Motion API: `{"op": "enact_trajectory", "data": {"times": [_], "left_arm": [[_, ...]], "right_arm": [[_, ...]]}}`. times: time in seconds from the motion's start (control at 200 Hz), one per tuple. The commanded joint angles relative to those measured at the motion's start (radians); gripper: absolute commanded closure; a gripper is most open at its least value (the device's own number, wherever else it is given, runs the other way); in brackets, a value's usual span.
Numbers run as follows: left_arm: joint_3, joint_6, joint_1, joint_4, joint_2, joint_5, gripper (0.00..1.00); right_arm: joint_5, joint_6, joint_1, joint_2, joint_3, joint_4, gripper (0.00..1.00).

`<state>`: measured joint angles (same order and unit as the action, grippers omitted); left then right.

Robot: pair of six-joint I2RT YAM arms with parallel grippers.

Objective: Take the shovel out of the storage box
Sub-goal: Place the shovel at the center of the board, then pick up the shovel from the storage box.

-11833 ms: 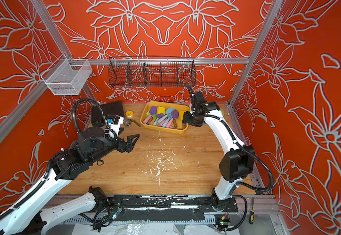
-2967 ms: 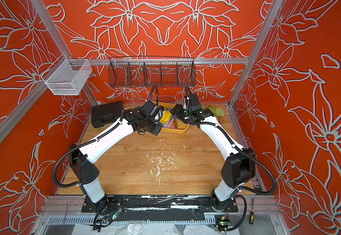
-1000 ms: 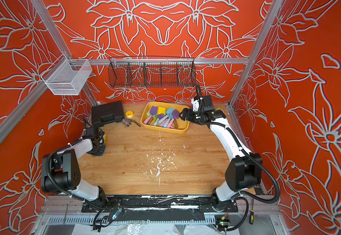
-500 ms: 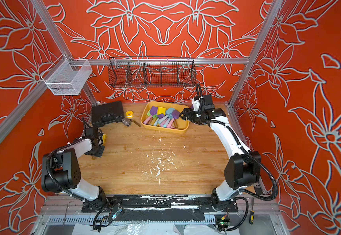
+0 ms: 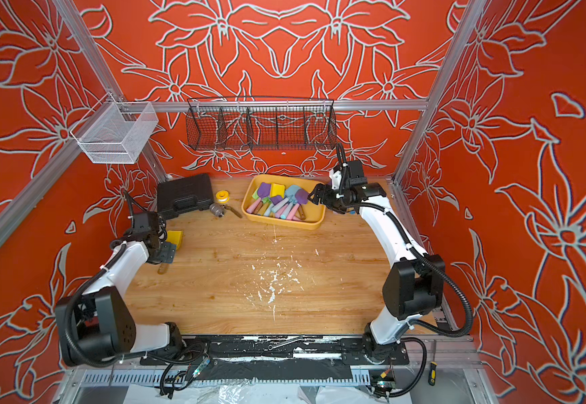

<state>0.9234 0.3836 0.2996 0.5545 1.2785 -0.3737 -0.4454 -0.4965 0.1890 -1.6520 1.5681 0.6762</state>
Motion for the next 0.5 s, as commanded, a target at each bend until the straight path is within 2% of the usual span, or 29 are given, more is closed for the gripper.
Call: {"op": "enact_trajectory", "data": {"times": [0.0, 0.08, 0.16, 0.37, 0.45, 0.495], "left_arm": [[0.049, -0.054, -0.077, 0.103, -0.115, -0.019, 0.03], [0.077, -0.056, -0.197, 0.100, -0.175, -0.022, 0.03], [0.138, -0.083, -0.378, 0.116, -0.189, -0.065, 0.03], [0.341, -0.221, -0.769, 0.150, -0.096, -0.111, 0.03], [0.400, -0.246, -0.877, 0.137, -0.055, -0.098, 0.03], [0.431, -0.290, -0.903, 0.138, -0.037, -0.071, 0.03]], "right_arm": [[0.034, -0.077, 0.002, -0.052, 0.049, 0.084, 0.19], [0.047, -0.100, 0.026, -0.092, 0.082, 0.091, 0.21], [0.068, -0.111, 0.060, -0.152, 0.145, 0.110, 0.24], [0.113, -0.179, 0.132, -0.381, 0.350, 0.133, 0.36], [0.143, -0.203, 0.149, -0.469, 0.428, 0.141, 0.40], [0.160, -0.220, 0.154, -0.512, 0.469, 0.149, 0.41]]}}
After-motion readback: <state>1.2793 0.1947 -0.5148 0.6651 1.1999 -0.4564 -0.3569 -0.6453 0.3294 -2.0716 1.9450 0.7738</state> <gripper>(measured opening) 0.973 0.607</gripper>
